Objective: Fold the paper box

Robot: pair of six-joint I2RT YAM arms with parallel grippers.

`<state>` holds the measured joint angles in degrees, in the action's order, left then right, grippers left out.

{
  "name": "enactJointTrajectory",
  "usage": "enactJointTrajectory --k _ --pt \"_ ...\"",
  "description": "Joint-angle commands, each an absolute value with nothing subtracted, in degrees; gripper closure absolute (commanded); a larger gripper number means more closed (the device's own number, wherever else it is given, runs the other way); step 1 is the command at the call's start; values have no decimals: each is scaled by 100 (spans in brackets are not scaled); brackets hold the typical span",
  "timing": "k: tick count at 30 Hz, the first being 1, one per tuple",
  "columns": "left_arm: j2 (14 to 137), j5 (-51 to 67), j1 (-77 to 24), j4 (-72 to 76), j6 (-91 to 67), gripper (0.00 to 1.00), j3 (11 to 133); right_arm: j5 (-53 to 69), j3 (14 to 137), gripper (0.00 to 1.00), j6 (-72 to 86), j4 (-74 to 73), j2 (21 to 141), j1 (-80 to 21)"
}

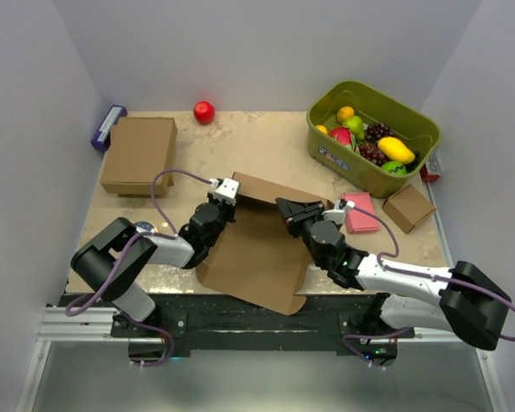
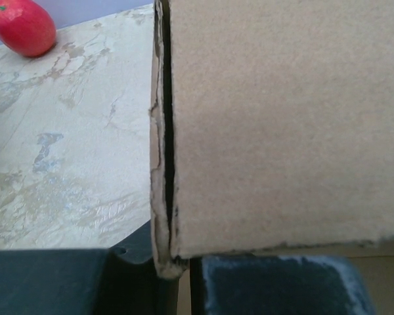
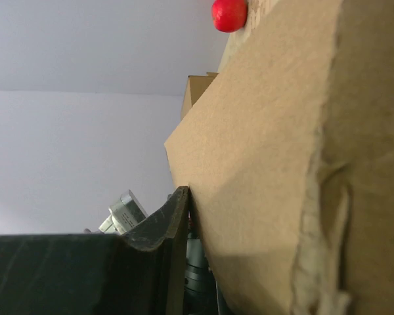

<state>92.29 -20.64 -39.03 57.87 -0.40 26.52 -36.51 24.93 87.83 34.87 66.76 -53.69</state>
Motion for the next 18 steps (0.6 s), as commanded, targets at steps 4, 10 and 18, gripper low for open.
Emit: enactJointTrajectory --k 4,10,18 --pt "8579 -2497 -3683 4080 -412 100 2786 -4351 2707 63 7604 2216 5907 -5353" --pt "8481 -2233 -3691 2980 -685 100 3041 -4026 3146 32 6391 1064 5125 -5353" --pt "8359 -1610 -3394 2356 -844 100 3173 -4893 4288 2 5089 -1576 4702 -5318"
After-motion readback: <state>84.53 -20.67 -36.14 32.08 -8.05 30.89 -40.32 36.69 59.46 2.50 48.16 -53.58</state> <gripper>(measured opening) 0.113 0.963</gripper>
